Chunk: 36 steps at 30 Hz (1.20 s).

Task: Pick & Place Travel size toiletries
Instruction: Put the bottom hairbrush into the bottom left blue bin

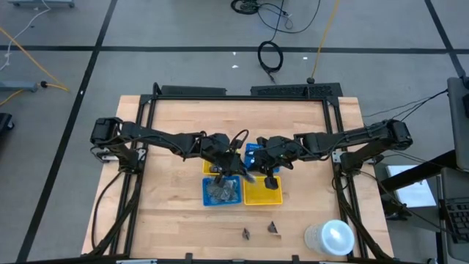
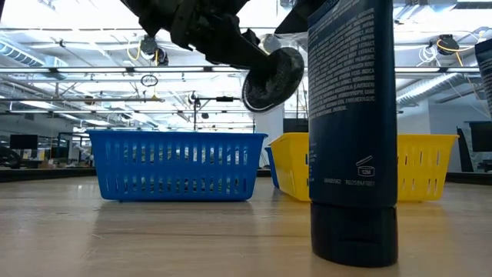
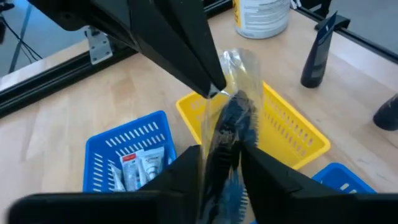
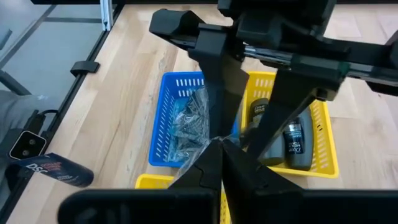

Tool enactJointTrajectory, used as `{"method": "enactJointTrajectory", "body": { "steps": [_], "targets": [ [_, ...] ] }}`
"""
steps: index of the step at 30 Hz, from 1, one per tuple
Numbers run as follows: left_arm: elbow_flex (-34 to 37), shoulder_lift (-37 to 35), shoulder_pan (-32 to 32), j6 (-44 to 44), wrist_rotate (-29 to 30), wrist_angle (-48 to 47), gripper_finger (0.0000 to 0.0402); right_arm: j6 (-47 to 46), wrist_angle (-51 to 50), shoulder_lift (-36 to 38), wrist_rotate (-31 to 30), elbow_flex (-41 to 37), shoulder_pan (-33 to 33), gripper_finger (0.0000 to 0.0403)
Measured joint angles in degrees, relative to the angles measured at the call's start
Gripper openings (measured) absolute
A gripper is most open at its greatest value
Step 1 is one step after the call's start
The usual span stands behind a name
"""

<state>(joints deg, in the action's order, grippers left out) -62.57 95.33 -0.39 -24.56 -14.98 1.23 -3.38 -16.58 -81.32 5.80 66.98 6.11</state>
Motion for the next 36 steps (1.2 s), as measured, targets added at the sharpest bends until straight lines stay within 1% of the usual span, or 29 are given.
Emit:
{"method": "enactJointTrajectory", "body": {
  "steps": [2,4,5,6,10,13,14,17,19,21,24,26,27,30,36],
  "targets": [
    [0.0,0.0,0.01,-0.83,0.0,-0.33,0.0082,0.0,0.0,0.0,0.0,0.0,0.0,0.0],
    [0.0,0.0,0.01,-1.05,0.02,-0.7,0.0035,0.0,-0.02,0.0,0.0,0.0,0.0,0.0],
    [0.0,0.0,0.01,-0.98,0.01,-0.77,0.002,0.0,-0.01,0.0,0.0,0.0,0.0,0.0],
    [0.0,0.0,0.01,-0.54,0.0,-1.02,0.0016,0.0,-0.01,0.0,-0.01,0.0,0.0,0.0],
    [-0.02,-0.13,-0.03,0.36,0.78,-2.88,0.0017,0.0,-0.19,-0.04,-0.15,-0.02,-0.17,0.0],
    [-0.02,-0.49,-0.01,3.09,1.52,-4.61,0.0011,-0.08,-0.02,-0.04,-0.55,-0.02,-0.33,0.0004],
    [-0.02,-0.69,-0.01,4.53,1.53,-5.36,0.0012,-0.01,0.02,-0.04,-1.55,-0.02,-0.31,0.0007],
    [-0.02,-1.84,-0.01,7.25,1.98,-9.11,0.0016,0.22,-0.28,-0.04,-3.95,-0.02,-0.26,0.0027],
    [-0.07,-3.33,-0.27,8.88,3.16,-13.42,0.0013,0.5,-0.84,-0.04,-4.32,-0.02,-0.26,0.0045],
    [-0.02,-4.66,-0.52,11.74,2.67,-17.15,0.001,1.03,-1.66,-0.02,-4.51,-0.02,-0.31,0.0065],
    [-0.02,-7.35,-0.92,18.06,0.1,-22.79,0.0011,1.07,-2.51,-0.02,-4.6,-0.04,-0.44,0.0092],
    [-0.11,-8.44,-1.51,22.49,0.45,-24.91,0.0017,1.07,-2.45,-0.02,-4.52,-0.02,-0.48,0.0107],
    [-0.12,-8.92,-1.85,24.05,1.53,-26.65,0.0019,1.07,-2.47,0.0,-4.57,-0.02,-0.48,0.0113],
    [0.0,-9.15,-3.26,28.0,3.6,-29.68,0.0015,1.07,-2.09,0.0,-4.56,-0.02,-0.48,0.0125],
    [0.0,-9.14,-6.36,32.88,1.9,-30.89,0.0013,0.99,-2.04,0.0,-4.52,-0.02,-0.39,0.0132]
  ]
}}
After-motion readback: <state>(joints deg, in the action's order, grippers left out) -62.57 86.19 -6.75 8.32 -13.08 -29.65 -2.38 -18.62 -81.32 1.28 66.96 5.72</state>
